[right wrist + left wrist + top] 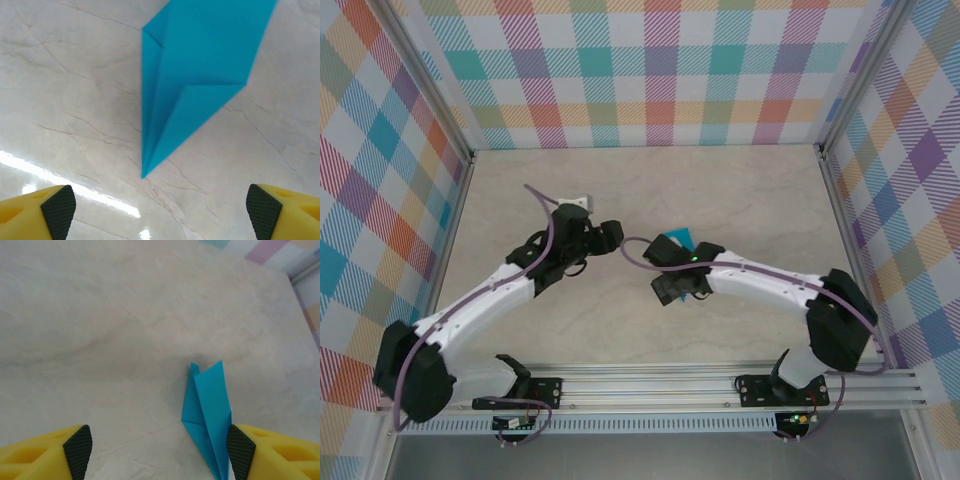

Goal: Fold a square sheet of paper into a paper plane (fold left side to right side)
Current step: Turn over the paper at the center of the table, then pick up the paper from the center of the table.

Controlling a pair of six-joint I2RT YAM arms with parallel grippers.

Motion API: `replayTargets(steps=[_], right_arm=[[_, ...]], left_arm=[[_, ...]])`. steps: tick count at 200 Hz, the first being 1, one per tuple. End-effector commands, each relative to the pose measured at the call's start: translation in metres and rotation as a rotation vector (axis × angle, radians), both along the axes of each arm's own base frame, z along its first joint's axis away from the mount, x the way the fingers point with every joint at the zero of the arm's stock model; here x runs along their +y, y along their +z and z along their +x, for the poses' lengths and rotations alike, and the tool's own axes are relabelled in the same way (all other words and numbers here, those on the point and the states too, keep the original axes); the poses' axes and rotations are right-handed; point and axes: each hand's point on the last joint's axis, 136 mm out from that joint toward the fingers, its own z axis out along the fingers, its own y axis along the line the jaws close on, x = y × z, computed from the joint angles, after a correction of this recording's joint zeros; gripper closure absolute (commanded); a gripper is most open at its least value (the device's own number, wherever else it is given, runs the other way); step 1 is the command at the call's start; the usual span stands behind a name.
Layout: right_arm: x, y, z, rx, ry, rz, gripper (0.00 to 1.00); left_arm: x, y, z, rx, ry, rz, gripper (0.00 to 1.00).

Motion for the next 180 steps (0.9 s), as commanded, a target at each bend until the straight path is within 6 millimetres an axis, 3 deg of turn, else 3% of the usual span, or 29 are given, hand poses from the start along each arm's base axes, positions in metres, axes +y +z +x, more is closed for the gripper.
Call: replayTargets(steps=[1,30,49,88,128,146,180], right_arm=[[-0.011,0.007,0.0,0.054,-0.075,0.212,0.01],[-0.031,0.03,0.004,0.07,-0.156,0.533,0.0],[-0.048,0.036,0.007,0.075,-0.215,0.645,0.0],[-0.067,0.034,0.011,0.147,-0.296,0.825,0.0],[-0.067,0.029,0.012,0.153,-0.297,0.856,0.0],[-0.068,0.024,0.012,0.162,-0.297,0.854,0.0],[-0.066,0.016,0.021,0.191,-0.297,0.938,0.0]], left_arm=[[-0.057,-0.003,0.004,0.078,-0.16,-0.173,0.29],[-0.099,-0.036,0.013,0.173,-0.233,-0.242,0.32],[-0.122,-0.058,0.018,0.226,-0.265,-0.251,0.33],[-0.149,-0.091,0.036,0.295,-0.27,-0.293,0.35],[-0.163,-0.121,0.048,0.351,-0.271,-0.275,0.42],[-0.168,-0.127,0.048,0.363,-0.291,-0.285,0.53],[-0.163,-0.134,0.046,0.358,-0.297,-0.308,0.88]])
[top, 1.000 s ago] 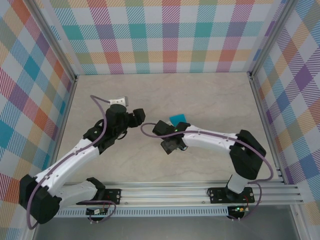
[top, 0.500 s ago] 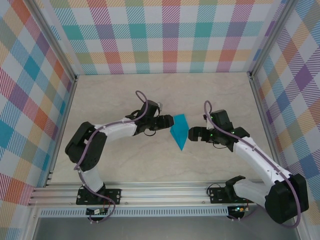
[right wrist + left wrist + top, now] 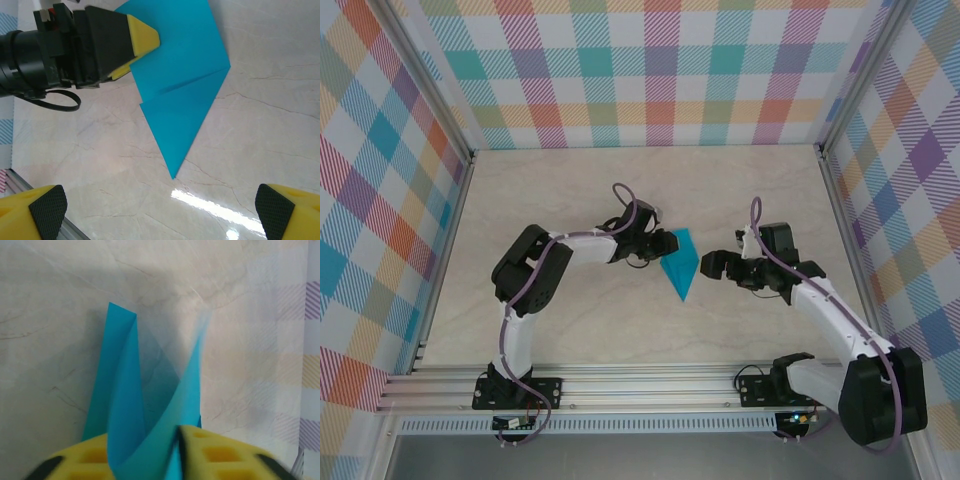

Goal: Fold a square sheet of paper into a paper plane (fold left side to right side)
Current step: Pick up the paper from the center of the table.

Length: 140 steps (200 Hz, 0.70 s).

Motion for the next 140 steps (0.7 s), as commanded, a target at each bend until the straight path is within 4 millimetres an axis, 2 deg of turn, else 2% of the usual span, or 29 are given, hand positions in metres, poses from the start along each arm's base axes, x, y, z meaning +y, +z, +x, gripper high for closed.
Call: replayTargets(steps=[1,16,41,59,85,119,140], right_arm=[[0.005,-0.002,0.006,0.0,0.018,0.103,0.0],[0.006,-0.002,0.013,-0.023,0.025,0.145,0.01],[0.026,0.014,0.014,-0.089,0.185,0.251,0.0],[0.03,0.009,0.016,-0.085,0.244,0.255,0.0],[0.034,0.0,0.027,-0.099,0.255,0.276,0.02],[0.045,-0.01,0.038,-0.034,0.305,0.352,0.17],[0.049,-0.014,0.042,-0.019,0.324,0.397,0.21]], left_arm=[[-0.003,0.006,0.001,-0.026,-0.02,-0.059,0.89],[0.001,0.011,-0.003,-0.038,-0.027,-0.103,1.0],[0.001,0.028,-0.018,-0.088,-0.113,-0.172,1.0],[-0.001,0.04,-0.034,-0.119,-0.197,-0.221,1.0],[0.008,0.051,-0.05,-0.171,-0.248,-0.257,1.0],[0.015,0.067,-0.063,-0.215,-0.293,-0.31,1.0],[0.016,0.074,-0.069,-0.234,-0.317,-0.331,1.0]])
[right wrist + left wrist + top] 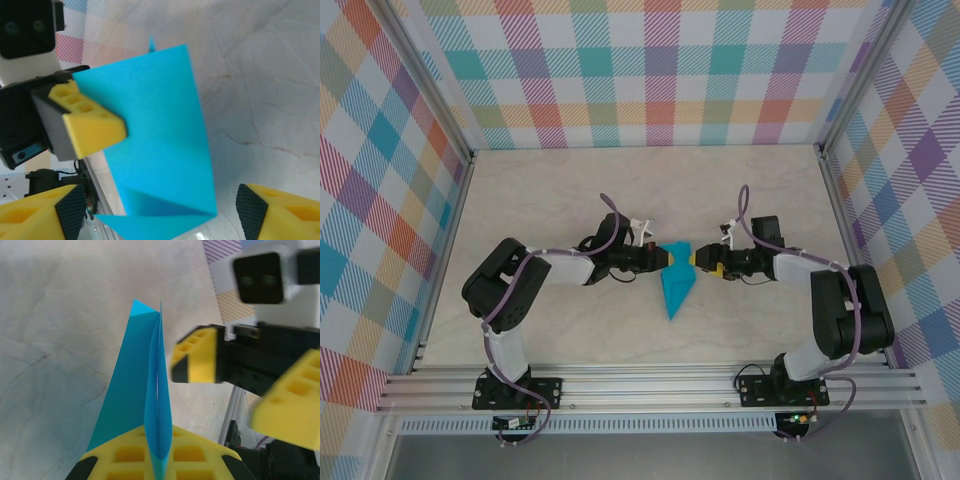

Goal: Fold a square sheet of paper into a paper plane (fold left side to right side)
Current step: Pick up the paper from the center of the table, then place the paper at the center of the table.

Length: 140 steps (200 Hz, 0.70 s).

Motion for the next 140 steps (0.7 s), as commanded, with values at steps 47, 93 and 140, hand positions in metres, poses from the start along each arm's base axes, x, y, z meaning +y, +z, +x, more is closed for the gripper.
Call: replayTargets(steps=[47,93,140], right_arm=[[0.015,0.008,0.008,-0.034,0.09,0.157,0.4],[0.012,-0.004,0.006,0.002,0.064,0.132,0.63],[0.011,-0.013,0.006,0.03,0.044,0.109,0.83]], left_arm=[[-0.002,0.029,-0.005,-0.096,-0.08,-0.086,1.0],[0.0,0.012,0.002,-0.067,-0.058,-0.047,1.0],[0.001,0.004,0.012,-0.046,-0.042,-0.026,0.97]])
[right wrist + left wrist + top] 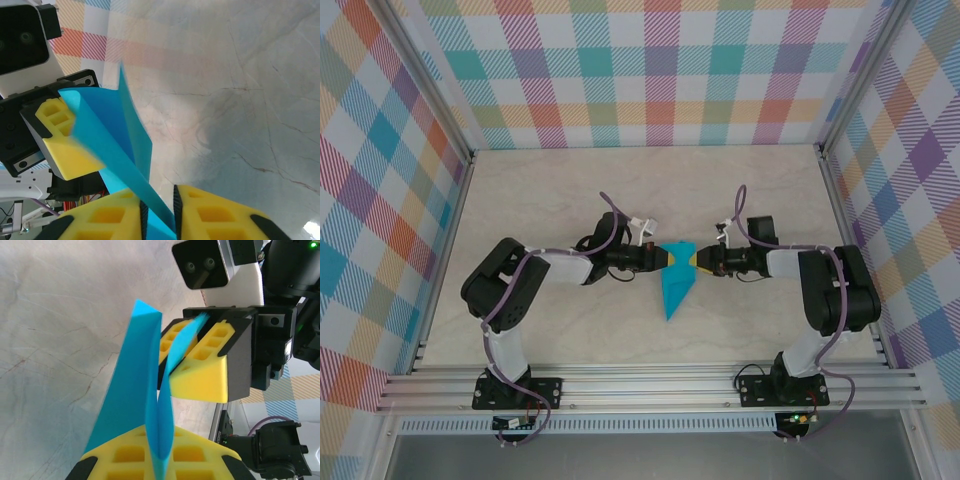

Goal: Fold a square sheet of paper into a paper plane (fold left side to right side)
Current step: Place the paper at the center of the table, then fold the wing for the fifth time at the center of the table.

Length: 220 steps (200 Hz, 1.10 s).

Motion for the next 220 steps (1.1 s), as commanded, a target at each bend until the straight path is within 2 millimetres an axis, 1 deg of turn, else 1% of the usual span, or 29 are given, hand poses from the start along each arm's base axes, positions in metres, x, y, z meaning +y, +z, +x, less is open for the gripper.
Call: replayTargets(steps=[1,15,25,36,48,63,72,75,94,96,117,131,145,158,194,208,220], right_arm=[[0.0,-0.004,-0.001,-0.005,0.004,0.002,0.83],[-0.001,-0.005,0.0,0.005,-0.004,-0.006,0.91],[-0.001,-0.006,0.001,0.013,-0.009,-0.013,0.95],[-0.002,-0.008,0.001,0.03,-0.019,-0.025,0.96],[-0.003,-0.011,0.002,0.058,-0.033,-0.035,0.99],[-0.004,-0.014,0.005,0.101,-0.056,-0.042,1.0],[-0.005,-0.017,0.008,0.128,-0.079,-0.052,1.0],[-0.005,-0.018,0.009,0.136,-0.086,-0.055,1.0],[-0.006,-0.019,0.016,0.18,-0.131,-0.067,1.0],[-0.006,-0.019,0.016,0.183,-0.133,-0.067,1.0],[-0.006,-0.019,0.022,0.206,-0.164,-0.092,1.0],[-0.006,-0.02,0.025,0.227,-0.189,-0.109,1.0],[-0.006,-0.022,0.026,0.254,-0.21,-0.121,1.0],[-0.004,-0.025,0.027,0.273,-0.225,-0.133,1.0],[0.003,-0.024,0.029,0.3,-0.253,-0.171,1.0],[0.006,-0.025,0.029,0.317,-0.25,-0.197,1.0],[0.01,-0.023,0.029,0.318,-0.246,-0.205,1.0]], left_arm=[[0.002,-0.001,0.014,-0.026,0.009,0.006,0.97],[0.004,-0.002,0.019,-0.016,0.019,0.021,0.94],[0.007,-0.003,0.024,-0.007,0.03,0.042,0.83],[0.013,-0.003,0.03,0.002,0.041,0.072,0.69],[0.02,0.001,0.036,-0.004,0.056,0.114,0.61],[0.033,0.009,0.043,-0.013,0.083,0.19,0.52],[0.039,0.019,0.048,-0.04,0.097,0.245,0.46],[0.043,0.02,0.049,-0.047,0.104,0.277,0.44],[0.06,0.039,0.055,-0.097,0.139,0.399,0.38],[0.063,0.038,0.052,-0.084,0.139,0.416,0.38],[0.071,0.057,0.045,-0.112,0.149,0.472,0.34],[0.075,0.064,0.031,-0.14,0.14,0.531,0.34],[0.074,0.066,0.013,-0.181,0.112,0.59,0.34],[0.07,0.066,-0.004,-0.212,0.089,0.627,0.34],[0.045,0.067,-0.049,-0.287,0.021,0.642,0.34],[0.037,0.061,-0.062,-0.297,-0.013,0.666,0.34],[0.031,0.051,-0.07,-0.3,-0.039,0.705,0.34]])
